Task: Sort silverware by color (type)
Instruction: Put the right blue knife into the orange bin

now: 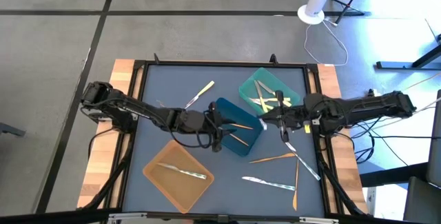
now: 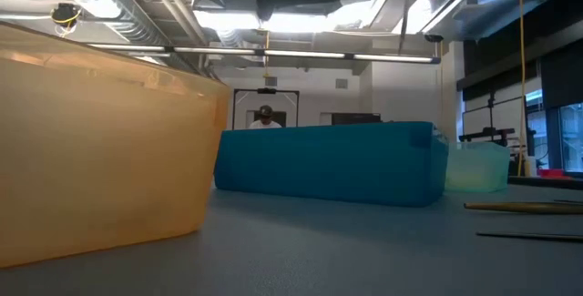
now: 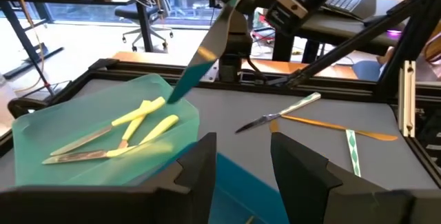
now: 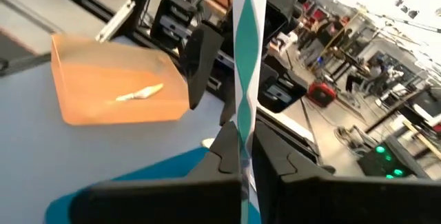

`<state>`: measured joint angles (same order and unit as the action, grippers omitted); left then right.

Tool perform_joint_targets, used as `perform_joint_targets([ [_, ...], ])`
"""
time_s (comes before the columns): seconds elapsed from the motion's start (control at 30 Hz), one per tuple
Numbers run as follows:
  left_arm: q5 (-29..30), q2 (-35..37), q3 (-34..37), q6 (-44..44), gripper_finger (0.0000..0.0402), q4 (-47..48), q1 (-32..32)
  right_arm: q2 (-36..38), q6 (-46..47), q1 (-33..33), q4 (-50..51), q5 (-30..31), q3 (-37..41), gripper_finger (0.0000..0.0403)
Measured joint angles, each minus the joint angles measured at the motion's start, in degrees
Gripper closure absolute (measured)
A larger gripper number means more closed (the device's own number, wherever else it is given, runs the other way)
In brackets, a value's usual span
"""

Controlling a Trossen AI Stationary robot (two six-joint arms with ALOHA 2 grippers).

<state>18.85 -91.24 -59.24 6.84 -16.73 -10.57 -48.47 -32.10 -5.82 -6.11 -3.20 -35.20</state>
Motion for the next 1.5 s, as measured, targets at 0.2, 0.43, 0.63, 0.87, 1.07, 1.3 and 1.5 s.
perform_joint_targets([
  [0.2, 0.01, 0.00, 0.00, 0.00, 0.0269, -0.01, 0.20, 0.00, 3.92, 5.42, -7.74, -6.40, 4.27, 0.0402],
  [0.43, 0.11, 0.00, 0.00, -0.01, 0.0269, -0.07, 0.37, -0.56, 9.62, 9.03, -18.43, -10.00, 9.92, 0.0402],
  [0.63, 0.15, 0.00, 0.00, 0.01, 0.0269, -3.07, 1.63, -3.54, 12.82, 9.24, -25.13, -9.95, 12.21, 0.0402],
  [0.87, 0.15, 0.00, 0.00, 0.00, 0.0269, -8.19, 3.36, -11.24, 16.75, 9.24, -32.59, -8.29, 12.48, 0.0402],
  [1.07, 0.15, 0.00, 0.00, -0.01, 0.0269, -9.98, 4.53, -18.16, 21.07, 9.22, -42.36, -7.87, 12.48, 0.0402],
  [1.3, 0.07, 0.00, 0.00, -5.06, 0.0269, -11.63, 4.94, -23.48, 26.06, 9.22, -47.87, -4.35, 12.08, 0.0402],
  [1.5, 0.00, 0.00, 0.00, -9.45, 0.0269, -14.42, 4.97, -27.14, 26.23, 9.22, -47.80, -5.22, 9.68, 0.0402],
])
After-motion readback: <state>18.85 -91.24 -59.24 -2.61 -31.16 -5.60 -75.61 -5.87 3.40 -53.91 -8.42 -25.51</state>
